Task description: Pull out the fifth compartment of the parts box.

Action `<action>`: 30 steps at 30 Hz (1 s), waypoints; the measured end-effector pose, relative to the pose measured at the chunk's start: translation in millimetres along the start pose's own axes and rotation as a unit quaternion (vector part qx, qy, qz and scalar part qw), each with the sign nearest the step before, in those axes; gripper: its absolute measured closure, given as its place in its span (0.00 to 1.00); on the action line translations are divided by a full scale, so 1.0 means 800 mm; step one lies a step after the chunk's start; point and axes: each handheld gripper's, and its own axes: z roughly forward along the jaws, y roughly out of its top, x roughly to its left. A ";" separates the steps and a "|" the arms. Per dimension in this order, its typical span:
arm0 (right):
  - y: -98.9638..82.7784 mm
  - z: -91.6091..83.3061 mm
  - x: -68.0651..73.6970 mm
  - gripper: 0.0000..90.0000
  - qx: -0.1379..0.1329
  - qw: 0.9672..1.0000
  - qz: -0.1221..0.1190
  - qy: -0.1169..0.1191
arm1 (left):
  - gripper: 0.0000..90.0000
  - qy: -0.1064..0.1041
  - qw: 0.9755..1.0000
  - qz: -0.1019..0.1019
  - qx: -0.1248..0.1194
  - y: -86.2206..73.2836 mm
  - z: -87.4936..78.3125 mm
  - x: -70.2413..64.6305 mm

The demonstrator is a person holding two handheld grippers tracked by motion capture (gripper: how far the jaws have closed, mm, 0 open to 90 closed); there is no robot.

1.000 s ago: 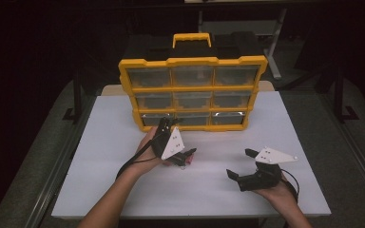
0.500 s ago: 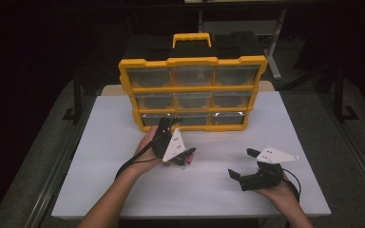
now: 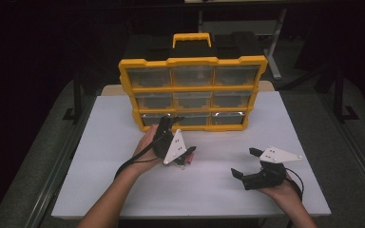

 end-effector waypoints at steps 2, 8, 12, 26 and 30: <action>-0.001 0.000 -0.001 0.00 -0.002 1.000 0.001 0.001 | 0.00 0.002 1.000 0.008 -0.001 0.001 0.001 -0.001; -0.002 0.000 0.000 0.00 -0.002 1.000 0.002 0.003 | 0.00 0.011 1.000 0.029 -0.003 0.003 0.000 -0.002; -0.002 0.000 0.000 0.00 0.000 1.000 0.002 0.003 | 0.00 0.021 0.999 0.049 0.000 0.005 0.000 -0.003; -0.002 -0.001 0.000 0.00 -0.001 1.000 0.003 0.002 | 0.00 0.046 0.995 0.092 0.001 0.009 0.000 -0.005; -0.002 -0.002 0.000 0.00 -0.002 1.000 0.002 0.001 | 0.00 0.054 0.992 0.113 0.008 0.009 0.000 -0.007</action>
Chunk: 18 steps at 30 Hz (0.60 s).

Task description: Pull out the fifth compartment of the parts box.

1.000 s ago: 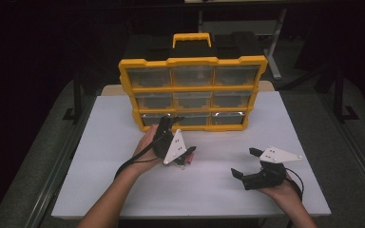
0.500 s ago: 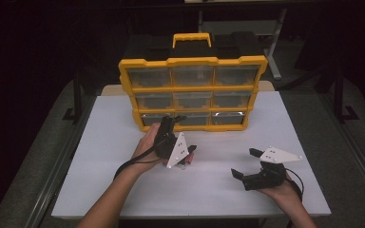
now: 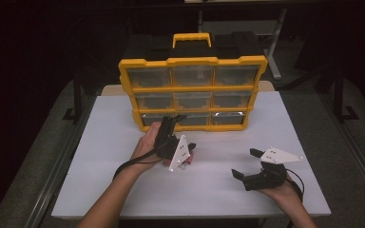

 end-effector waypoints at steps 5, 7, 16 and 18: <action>0.000 0.000 0.000 0.00 0.000 1.000 0.000 0.000 | 0.00 0.008 1.000 0.023 0.003 0.001 0.001 -0.003; 0.000 0.000 0.000 0.00 0.000 1.000 -0.001 -0.001 | 0.00 0.010 0.999 0.030 0.004 0.002 0.001 -0.004; 0.000 0.000 0.000 0.00 0.001 1.000 -0.002 -0.001 | 0.00 0.027 0.998 0.060 0.010 0.003 0.002 -0.006; 0.000 0.000 0.000 0.00 0.000 1.000 -0.003 -0.001 | 0.00 0.029 0.998 0.062 0.010 0.003 0.002 -0.007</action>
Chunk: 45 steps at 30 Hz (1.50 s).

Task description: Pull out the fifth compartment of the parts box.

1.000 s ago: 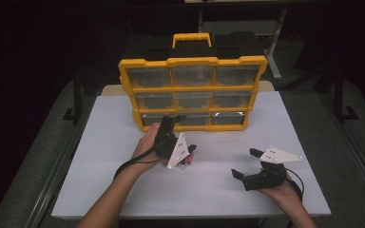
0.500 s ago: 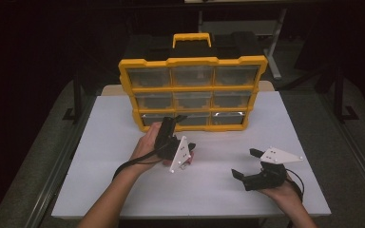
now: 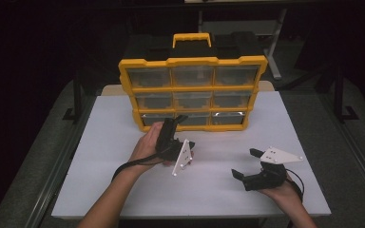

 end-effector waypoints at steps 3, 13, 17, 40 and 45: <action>0.000 0.000 0.000 0.00 0.001 1.000 0.000 0.000 | 0.00 0.003 1.000 0.008 0.002 0.001 0.000 0.000; 0.000 0.000 0.001 0.00 0.000 1.000 0.000 0.001 | 0.00 0.014 0.999 0.049 0.014 0.002 0.001 -0.004; 0.000 0.000 0.001 0.00 0.000 1.000 0.000 0.001 | 0.00 0.018 0.998 0.061 0.017 0.002 0.002 -0.006; 0.000 0.000 0.003 0.00 0.001 1.000 -0.001 0.004 | 0.00 0.039 0.994 0.102 0.031 0.014 0.017 0.017; 0.000 0.000 0.004 0.00 0.002 1.000 0.001 0.004 | 0.00 0.044 0.992 0.111 0.029 0.019 0.021 0.025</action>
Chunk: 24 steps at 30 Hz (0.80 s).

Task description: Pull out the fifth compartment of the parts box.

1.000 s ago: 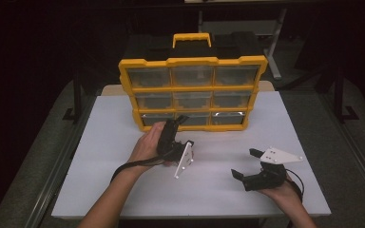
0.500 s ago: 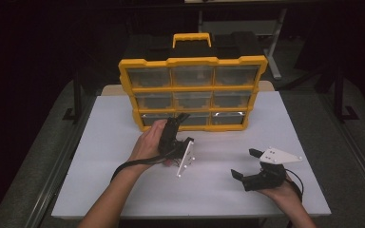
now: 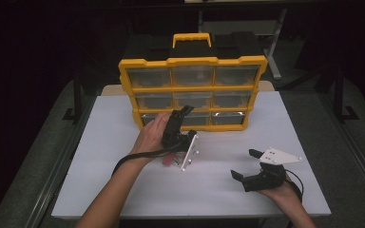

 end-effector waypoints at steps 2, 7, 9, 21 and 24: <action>0.000 0.000 0.000 0.00 -0.001 1.000 0.000 0.000 | 0.00 0.001 1.000 0.004 0.001 0.001 0.002 0.003; 0.000 0.000 0.000 0.00 -0.001 1.000 0.000 0.001 | 0.00 0.008 1.000 0.006 0.002 0.000 0.006 0.011; 0.000 0.000 0.000 0.00 -0.001 1.000 0.000 0.001 | 0.00 0.012 1.000 0.006 0.003 -0.001 0.008 0.015; 0.000 0.000 0.000 0.00 -0.001 1.000 0.002 0.000 | 0.07 0.026 0.999 0.023 0.014 -0.003 0.021 0.030; 0.000 0.000 0.000 0.00 -0.002 1.000 0.002 0.000 | 0.11 0.029 0.999 0.022 0.019 -0.003 0.023 0.033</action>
